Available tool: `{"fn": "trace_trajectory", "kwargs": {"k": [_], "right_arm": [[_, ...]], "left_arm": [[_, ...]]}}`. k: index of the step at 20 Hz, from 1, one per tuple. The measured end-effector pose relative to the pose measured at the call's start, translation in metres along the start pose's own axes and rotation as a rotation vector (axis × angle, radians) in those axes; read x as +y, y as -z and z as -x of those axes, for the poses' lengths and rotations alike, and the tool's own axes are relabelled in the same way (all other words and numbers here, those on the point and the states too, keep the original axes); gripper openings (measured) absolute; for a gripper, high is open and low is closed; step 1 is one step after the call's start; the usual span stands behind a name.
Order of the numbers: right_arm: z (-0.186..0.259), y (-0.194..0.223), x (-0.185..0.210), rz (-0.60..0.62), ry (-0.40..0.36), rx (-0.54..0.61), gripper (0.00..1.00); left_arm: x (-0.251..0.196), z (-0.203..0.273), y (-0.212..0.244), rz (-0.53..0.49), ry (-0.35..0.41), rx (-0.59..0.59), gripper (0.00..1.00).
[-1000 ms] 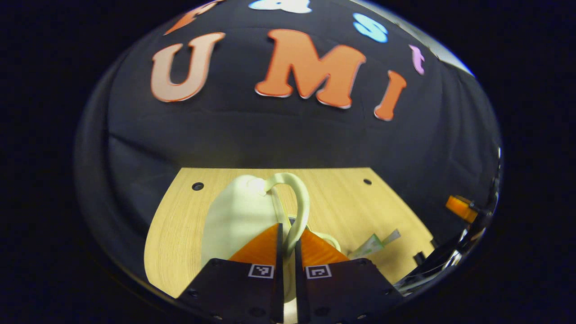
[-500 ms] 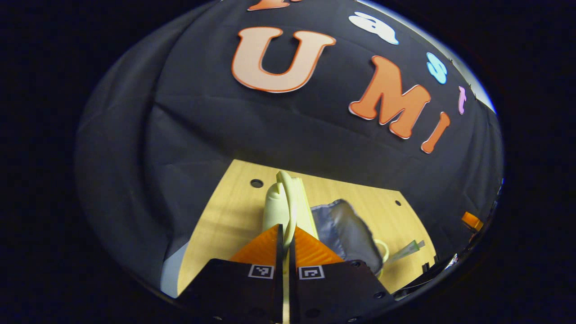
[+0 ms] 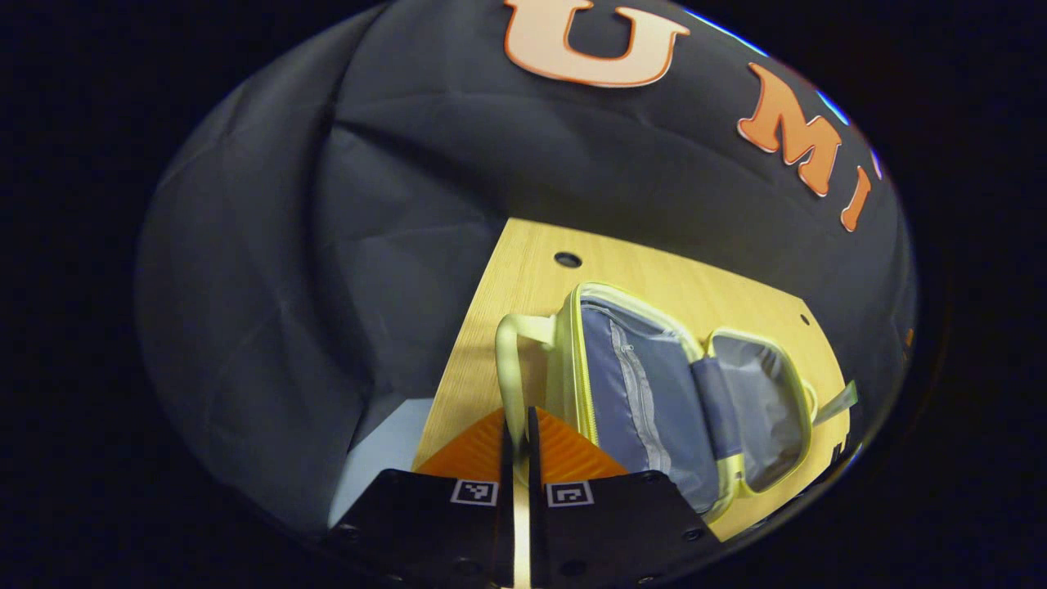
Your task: First open the suitcase, pack the skin care products into it, and then close the suitcase.
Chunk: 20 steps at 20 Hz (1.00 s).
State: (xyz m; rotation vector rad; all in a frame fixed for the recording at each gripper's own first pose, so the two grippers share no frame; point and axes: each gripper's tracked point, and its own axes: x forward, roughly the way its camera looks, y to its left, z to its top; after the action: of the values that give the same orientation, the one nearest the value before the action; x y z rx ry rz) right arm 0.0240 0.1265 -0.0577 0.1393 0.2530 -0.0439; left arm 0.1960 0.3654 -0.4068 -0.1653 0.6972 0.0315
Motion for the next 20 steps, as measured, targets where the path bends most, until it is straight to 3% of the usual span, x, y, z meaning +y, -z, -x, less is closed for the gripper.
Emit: {"fn": "trace_trajectory", "kwargs": {"k": [5,8,9,10,14,20], "right_arm": [[-0.001,0.007,-0.004,0.02,0.02,0.025,0.95],[0.001,0.007,-0.009,0.053,0.047,0.015,0.95],[0.002,0.008,-0.01,0.062,0.049,0.014,0.95],[0.002,0.009,-0.011,0.065,0.051,0.015,0.95],[0.002,0.011,-0.02,0.059,0.055,0.009,0.95],[-0.002,0.005,-0.033,0.116,0.044,-0.034,0.95]], "left_arm": [[0.014,-0.029,0.021,0.047,-0.022,0.049,0.08],[0.026,-0.03,0.019,0.003,-0.076,0.031,0.14],[0.032,-0.026,0.013,-0.01,-0.1,0.014,0.21],[0.029,-0.022,0.005,-0.007,-0.083,-0.016,0.21],[0.008,0.008,-0.029,-0.031,-0.104,-0.13,0.98],[-0.076,0.096,-0.101,-0.092,-0.131,-0.359,0.98]]}}
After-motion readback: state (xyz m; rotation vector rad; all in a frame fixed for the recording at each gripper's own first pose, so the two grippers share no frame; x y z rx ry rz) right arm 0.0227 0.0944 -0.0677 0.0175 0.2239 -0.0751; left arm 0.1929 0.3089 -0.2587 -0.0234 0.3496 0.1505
